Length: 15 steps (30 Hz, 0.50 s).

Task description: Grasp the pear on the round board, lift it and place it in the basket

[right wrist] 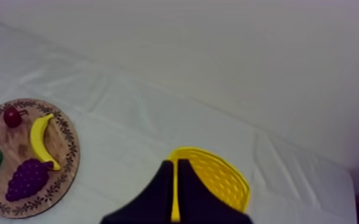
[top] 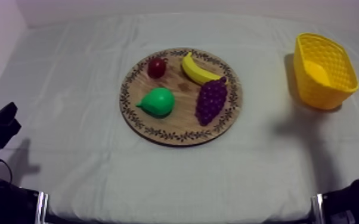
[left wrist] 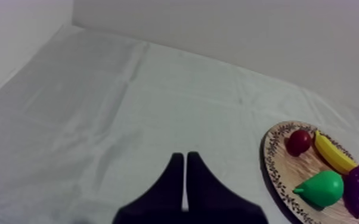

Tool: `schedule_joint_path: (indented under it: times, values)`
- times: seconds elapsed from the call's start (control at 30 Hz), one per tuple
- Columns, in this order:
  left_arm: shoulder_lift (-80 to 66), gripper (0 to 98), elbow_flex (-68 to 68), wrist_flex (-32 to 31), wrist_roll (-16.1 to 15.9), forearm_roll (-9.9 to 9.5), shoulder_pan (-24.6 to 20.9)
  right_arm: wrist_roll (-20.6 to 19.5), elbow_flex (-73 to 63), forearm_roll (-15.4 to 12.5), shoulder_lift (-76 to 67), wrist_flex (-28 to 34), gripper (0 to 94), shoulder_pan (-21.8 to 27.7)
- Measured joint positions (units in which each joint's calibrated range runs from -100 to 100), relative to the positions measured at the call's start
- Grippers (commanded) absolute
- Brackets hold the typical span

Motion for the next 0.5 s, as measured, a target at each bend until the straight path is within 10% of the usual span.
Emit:
schedule_joint_path:
  times: [0.5]
  values:
    - [0.0, 0.1, 0.0, 0.0, 0.0, 0.0, 0.0, 5.3, -15.6, -1.4, 18.3, 9.4, 0.4, -12.5]
